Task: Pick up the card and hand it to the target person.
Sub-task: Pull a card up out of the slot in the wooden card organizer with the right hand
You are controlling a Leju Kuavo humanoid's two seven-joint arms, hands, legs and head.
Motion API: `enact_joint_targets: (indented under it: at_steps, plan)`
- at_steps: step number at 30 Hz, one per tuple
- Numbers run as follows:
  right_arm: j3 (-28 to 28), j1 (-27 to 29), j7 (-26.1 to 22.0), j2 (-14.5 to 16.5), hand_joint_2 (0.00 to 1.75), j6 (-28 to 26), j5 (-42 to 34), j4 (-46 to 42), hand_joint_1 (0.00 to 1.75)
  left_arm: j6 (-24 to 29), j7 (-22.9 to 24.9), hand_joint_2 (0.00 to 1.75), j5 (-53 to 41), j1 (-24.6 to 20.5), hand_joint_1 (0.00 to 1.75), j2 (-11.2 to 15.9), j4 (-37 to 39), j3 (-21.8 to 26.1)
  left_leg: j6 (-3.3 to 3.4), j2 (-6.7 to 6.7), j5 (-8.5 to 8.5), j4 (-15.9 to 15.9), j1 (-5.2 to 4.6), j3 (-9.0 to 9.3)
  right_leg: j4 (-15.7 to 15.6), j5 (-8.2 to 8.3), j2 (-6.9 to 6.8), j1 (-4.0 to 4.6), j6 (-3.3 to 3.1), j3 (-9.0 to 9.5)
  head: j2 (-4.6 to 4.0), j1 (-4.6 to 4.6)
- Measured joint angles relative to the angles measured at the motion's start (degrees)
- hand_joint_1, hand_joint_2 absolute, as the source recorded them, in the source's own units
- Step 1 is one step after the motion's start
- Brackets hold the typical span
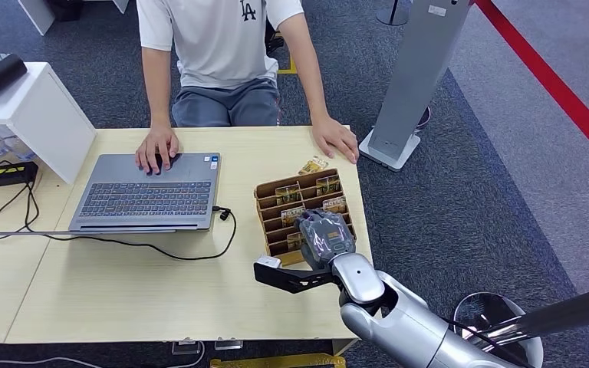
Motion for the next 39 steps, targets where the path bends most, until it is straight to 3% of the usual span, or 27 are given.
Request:
enact_joint_targets:
  at_steps: [6,21,39]
  plan:
    - [0.0,0.0,0.0,-0.1,1.75,0.1,-0.5,-0.1,1.52,0.0,0.0,0.0,0.1,0.0,0.0,0.0,0.0,0.1,0.0,0.0,0.01,0.0,-0.01,0.01,0.0,0.01,0.0,0.0,0.0,0.01,0.0,0.0]
    - [0.1,0.6,-0.4,0.2,1.75,0.3,-1.5,0.4,1.31,0.0,0.0,0.0,0.2,0.0,0.0,0.1,0.1,0.1,0.0,0.01,0.01,0.0,0.0,0.06,0.0,0.01,0.01,0.01,-0.01,0.04,0.0,0.0]
    - [-0.3,1.1,-1.0,0.8,1.75,0.2,-1.9,1.1,1.31,0.1,0.0,0.0,0.4,0.0,0.0,0.1,0.1,0.2,-0.01,-0.01,0.02,-0.1,0.01,0.09,-0.1,0.02,-0.01,0.01,-0.01,0.06,0.0,0.0]
